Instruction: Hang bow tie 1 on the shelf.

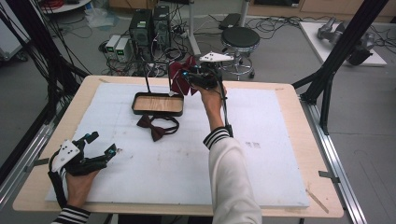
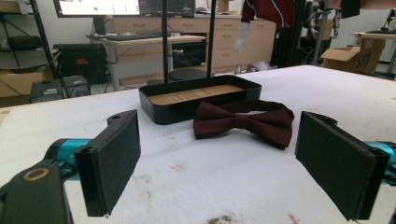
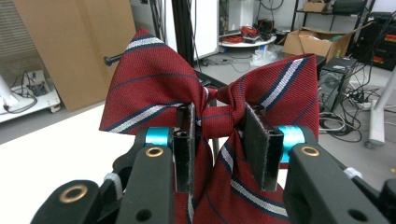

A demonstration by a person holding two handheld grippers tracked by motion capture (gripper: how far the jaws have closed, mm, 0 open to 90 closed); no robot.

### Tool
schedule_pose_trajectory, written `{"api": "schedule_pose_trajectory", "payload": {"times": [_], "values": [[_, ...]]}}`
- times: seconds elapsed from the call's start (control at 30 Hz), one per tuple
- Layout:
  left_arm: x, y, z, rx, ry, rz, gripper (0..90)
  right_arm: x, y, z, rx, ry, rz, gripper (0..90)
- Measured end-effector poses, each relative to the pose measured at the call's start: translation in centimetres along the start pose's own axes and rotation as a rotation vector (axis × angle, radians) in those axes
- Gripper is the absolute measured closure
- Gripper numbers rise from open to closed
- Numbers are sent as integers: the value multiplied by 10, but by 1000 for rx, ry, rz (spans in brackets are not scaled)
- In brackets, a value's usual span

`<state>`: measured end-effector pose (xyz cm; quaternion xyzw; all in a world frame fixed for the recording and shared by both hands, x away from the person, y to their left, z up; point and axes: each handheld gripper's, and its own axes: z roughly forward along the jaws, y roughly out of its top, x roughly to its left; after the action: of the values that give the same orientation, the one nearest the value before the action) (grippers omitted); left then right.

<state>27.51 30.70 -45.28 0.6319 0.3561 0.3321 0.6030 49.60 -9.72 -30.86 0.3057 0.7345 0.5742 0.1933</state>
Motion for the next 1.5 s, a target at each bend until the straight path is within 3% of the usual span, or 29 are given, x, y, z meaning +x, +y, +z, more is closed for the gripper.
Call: {"api": "schedule_pose_trajectory", "payload": {"times": [0.3,0.57,1.5], "values": [[0,0,0,1,0,0,146,-8,-5,2,0,-39,53,668],[-1,0,0,0,0,2,146,-13,-7,-1,24,-109,80,668],[-1,0,0,2,1,8,146,-36,-26,-9,215,-102,73,662]]}}
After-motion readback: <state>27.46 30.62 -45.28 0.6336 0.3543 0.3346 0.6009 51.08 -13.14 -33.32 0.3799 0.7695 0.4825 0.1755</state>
